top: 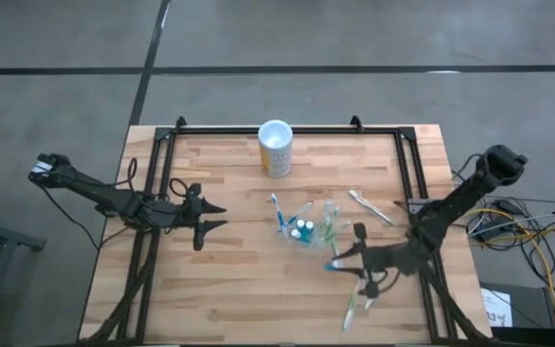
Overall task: Pick & Place toothbrushing station
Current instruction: Put the blue mouthwash into the middle section of the transparent organizer
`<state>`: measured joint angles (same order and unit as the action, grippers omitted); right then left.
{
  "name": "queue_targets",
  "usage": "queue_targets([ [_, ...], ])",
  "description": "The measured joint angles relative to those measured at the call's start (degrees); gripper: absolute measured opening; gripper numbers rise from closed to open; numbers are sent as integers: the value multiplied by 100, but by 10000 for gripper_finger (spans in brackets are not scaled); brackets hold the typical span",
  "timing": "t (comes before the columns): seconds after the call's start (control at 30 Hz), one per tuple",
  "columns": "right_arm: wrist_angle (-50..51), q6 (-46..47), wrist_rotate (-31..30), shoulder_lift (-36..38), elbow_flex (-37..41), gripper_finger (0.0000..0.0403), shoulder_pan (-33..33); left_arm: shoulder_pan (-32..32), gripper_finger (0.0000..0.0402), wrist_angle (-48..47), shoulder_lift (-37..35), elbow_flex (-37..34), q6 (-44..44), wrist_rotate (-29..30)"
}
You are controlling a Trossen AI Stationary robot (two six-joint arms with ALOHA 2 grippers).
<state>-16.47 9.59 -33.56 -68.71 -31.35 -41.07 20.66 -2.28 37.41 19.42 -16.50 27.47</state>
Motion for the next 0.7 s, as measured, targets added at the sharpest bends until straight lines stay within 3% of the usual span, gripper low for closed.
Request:
queue_targets([
  [0.47,3,-631,1176,-269,-334,100,1618,1,157,4,2,0,-1,0],
  [0.7,652,-576,1484,-798,-883,100,2092,1,157,0,2,0,-1,-1],
])
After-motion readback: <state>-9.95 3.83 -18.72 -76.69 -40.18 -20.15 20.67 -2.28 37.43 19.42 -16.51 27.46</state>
